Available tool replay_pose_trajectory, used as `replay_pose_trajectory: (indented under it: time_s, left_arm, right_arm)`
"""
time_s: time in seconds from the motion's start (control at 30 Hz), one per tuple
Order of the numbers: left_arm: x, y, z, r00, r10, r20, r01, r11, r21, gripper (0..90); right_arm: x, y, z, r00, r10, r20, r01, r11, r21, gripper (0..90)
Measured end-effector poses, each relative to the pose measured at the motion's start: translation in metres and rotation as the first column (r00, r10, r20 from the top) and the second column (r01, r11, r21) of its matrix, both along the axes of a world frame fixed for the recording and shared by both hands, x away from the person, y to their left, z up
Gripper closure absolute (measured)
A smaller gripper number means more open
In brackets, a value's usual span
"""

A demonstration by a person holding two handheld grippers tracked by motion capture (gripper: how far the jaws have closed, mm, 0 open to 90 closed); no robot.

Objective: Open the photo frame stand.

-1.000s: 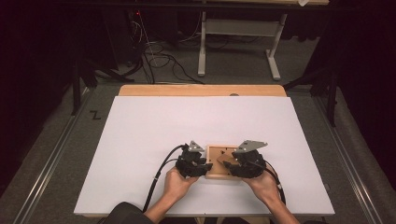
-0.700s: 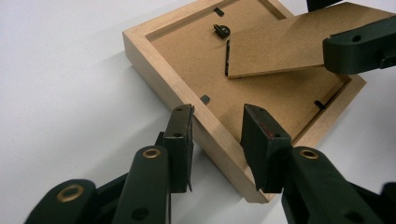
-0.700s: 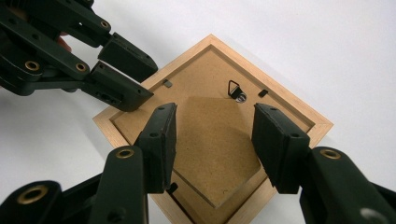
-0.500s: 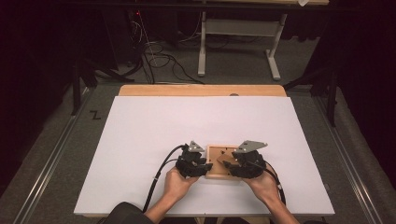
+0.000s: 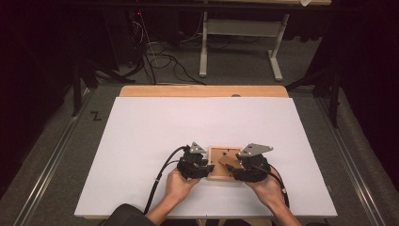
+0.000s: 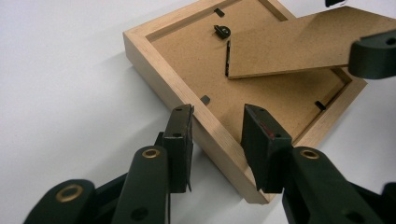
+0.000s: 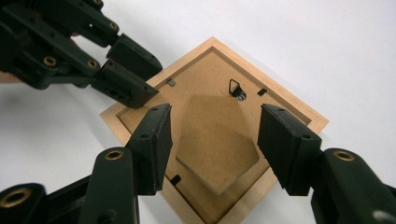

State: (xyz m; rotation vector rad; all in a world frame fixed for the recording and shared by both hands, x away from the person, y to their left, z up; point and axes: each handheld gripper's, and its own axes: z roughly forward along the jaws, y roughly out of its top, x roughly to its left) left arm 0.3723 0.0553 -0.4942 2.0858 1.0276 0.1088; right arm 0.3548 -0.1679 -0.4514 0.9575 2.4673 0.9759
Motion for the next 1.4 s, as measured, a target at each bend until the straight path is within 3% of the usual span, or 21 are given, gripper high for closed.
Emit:
replay_pose_trajectory:
  time_s: [0.37, 0.7, 0.93, 1.4]
  left_arm:
    - [0.000, 0.000, 0.000, 1.0000, 0.001, 0.004, -0.001, 1.0000, 0.004, 62.4]
    - [-0.001, 0.000, 0.000, 1.0000, 0.002, 0.006, -0.002, 1.0000, 0.005, 62.5]
    - [-0.001, -0.001, 0.000, 1.0000, 0.002, 0.005, -0.002, 1.0000, 0.004, 62.5]
    - [-0.001, -0.001, 0.000, 0.9999, 0.000, 0.011, 0.000, 1.0000, 0.007, 62.6]
  right_arm:
    - [-0.013, -0.015, -0.005, 0.9996, -0.019, -0.019, 0.019, 0.9998, 0.006, 41.8]
    - [-0.014, -0.023, -0.019, 0.9977, -0.038, -0.056, 0.038, 0.9993, 0.006, 57.9]
    - [-0.009, -0.020, -0.017, 0.9984, -0.041, -0.040, 0.041, 0.9991, 0.013, 69.4]
    - [-0.002, -0.013, -0.011, 0.9988, -0.042, -0.026, 0.042, 0.9991, 0.004, 71.4]
